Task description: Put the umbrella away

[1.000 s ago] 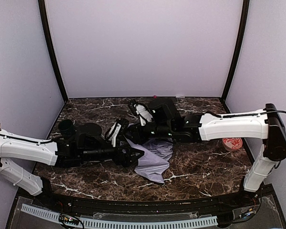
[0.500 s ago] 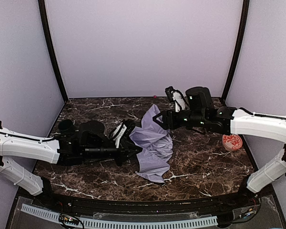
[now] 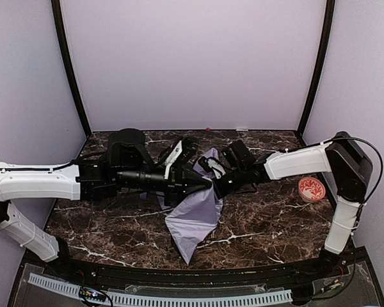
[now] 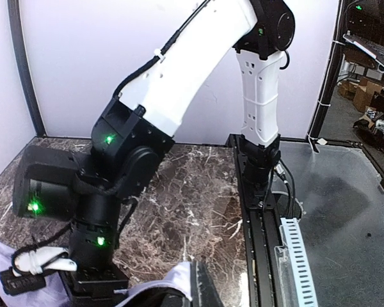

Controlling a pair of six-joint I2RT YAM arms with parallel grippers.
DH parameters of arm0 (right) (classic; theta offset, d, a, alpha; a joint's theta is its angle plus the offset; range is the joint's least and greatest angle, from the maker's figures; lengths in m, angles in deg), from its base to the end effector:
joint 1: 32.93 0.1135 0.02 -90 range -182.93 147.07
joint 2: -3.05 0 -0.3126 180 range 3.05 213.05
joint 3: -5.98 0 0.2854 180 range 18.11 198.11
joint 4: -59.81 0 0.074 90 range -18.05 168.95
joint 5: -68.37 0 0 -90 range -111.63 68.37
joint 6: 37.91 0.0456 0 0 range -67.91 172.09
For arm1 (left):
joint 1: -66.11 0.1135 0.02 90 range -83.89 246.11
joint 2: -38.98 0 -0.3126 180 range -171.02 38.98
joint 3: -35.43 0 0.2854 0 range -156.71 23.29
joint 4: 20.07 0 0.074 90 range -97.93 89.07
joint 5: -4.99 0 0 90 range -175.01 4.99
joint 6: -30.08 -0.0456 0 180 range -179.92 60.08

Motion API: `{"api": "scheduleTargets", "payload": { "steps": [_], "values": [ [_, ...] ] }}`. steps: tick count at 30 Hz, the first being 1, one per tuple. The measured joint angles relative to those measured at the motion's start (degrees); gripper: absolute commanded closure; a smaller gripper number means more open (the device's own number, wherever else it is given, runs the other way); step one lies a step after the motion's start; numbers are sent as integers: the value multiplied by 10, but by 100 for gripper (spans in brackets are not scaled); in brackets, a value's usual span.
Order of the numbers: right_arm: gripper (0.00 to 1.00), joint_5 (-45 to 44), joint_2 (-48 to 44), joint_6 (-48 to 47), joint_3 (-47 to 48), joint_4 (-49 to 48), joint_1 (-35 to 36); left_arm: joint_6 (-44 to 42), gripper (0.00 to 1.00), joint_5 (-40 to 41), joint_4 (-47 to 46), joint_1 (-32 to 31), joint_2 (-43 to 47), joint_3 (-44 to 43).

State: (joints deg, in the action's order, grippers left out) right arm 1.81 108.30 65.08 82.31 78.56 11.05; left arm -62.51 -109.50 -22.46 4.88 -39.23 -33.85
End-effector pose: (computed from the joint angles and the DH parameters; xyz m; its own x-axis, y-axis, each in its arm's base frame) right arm 0.2969 0.3117 0.1914 -0.7049 -0.3936 -0.5901 -0.6890 0.5774 0.4379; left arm 0.1532 -0.3184 0.3620 -0.0098 0.1032 -0.9946 0.9974 0.0724 -0.0023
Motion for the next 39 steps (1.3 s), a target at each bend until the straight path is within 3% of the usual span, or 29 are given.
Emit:
{"api": "scheduleTargets", "payload": {
  "steps": [4, 12, 20, 26, 30, 35, 39],
  "values": [
    [39, 30, 11, -15, 2, -3, 1, -15, 100, -8, 15, 37, -41, -49],
    [40, 97, 16, -18, -8, -27, -36, -16, 100, -26, 0, 195, -177, -118],
    [35, 124, 1, 9, -20, -30, -84, 3, 100, -40, -6, 229, -342, -155],
    [21, 5, -87, -3, -23, 41, -115, 29, 100, -83, -49, 233, -339, -146],
    [3, -53, -147, -28, -24, 66, -119, 40, 100, -105, -74, 233, -315, -143],
    [5, 1, -211, -50, -38, 24, -94, 52, 100, -128, -98, 231, -278, -136],
    [14, 55, -199, -52, -38, -14, -49, 52, 100, -132, -110, 223, -247, -126]
  ]
}}
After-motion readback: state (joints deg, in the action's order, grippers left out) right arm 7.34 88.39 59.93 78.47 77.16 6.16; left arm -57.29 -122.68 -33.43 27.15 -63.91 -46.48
